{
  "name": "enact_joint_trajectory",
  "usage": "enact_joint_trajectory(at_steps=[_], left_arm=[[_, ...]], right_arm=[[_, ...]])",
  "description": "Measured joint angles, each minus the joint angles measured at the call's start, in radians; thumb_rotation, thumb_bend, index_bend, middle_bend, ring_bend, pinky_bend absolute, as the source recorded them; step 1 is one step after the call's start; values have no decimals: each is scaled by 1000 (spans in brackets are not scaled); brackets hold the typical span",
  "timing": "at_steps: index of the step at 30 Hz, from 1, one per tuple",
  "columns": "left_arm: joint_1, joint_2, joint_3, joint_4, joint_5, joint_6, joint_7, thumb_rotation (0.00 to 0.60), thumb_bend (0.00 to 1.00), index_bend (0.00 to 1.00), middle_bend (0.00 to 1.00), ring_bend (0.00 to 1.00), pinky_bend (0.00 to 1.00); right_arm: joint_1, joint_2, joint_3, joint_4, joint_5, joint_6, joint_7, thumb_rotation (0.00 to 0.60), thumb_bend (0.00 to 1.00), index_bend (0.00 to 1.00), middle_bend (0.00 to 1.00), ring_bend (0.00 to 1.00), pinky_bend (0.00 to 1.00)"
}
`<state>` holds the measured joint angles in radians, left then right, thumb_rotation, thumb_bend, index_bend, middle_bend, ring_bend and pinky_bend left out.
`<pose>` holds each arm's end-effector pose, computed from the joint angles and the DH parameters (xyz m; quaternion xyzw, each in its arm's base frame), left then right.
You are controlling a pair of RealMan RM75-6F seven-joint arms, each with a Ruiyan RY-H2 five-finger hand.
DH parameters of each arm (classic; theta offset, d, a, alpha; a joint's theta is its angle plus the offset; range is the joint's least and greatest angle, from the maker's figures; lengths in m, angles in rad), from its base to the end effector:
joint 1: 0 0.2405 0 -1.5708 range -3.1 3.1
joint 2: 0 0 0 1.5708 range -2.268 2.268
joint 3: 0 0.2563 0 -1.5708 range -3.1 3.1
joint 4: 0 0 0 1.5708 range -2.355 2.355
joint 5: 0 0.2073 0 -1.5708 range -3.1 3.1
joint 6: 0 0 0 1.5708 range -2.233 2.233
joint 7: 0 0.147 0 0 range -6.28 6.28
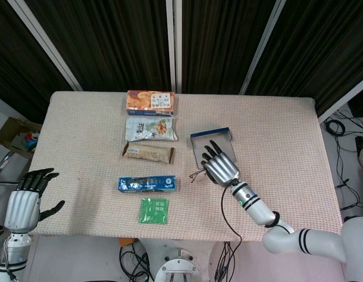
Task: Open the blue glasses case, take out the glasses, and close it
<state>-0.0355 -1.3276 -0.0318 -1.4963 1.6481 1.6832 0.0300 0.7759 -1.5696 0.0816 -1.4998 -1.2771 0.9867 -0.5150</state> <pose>-0.2909 0.1621 0.1220 -0.5733 -0.3388 -0.4724 0.5774 -0.1248 -0.3190 -0.0337 0.8237 -0.2330 0.3443 0.3855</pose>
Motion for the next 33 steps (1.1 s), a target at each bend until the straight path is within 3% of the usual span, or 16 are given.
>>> enact_joint_trajectory(at_steps=[11,13,17,20,26,33], left_arm=[[16,7,7,-5,-1,13,1,600,21,278,225,203,209],[17,6,7,-3,-2,14,-2,600,21,278,225,203,209],[16,4,7,0,-2,11,-3,600,20,278,225,203,209],[15,3,6,2,-2,10,-4,600,20,278,226,203,209],[11,6,1,4,0,8,-4,600,20,278,225,203,209],[4,22,-4,5,-12,-11,-2,600,20,278,226,204,209]], right_arm=[[50,-30,-19,-83,31,-139,4,600,493,660,325,102,0],[57,-41,-23,-84,44,-147,-21,600,481,589,313,100,0],[64,-50,-32,-85,66,-148,-83,600,314,195,214,60,0],[65,-56,-41,-94,95,-135,-147,600,218,48,179,51,0],[48,-36,-42,-140,113,-69,-174,600,214,20,171,51,0],[-41,77,-28,-206,91,125,-161,600,298,19,176,52,0]])
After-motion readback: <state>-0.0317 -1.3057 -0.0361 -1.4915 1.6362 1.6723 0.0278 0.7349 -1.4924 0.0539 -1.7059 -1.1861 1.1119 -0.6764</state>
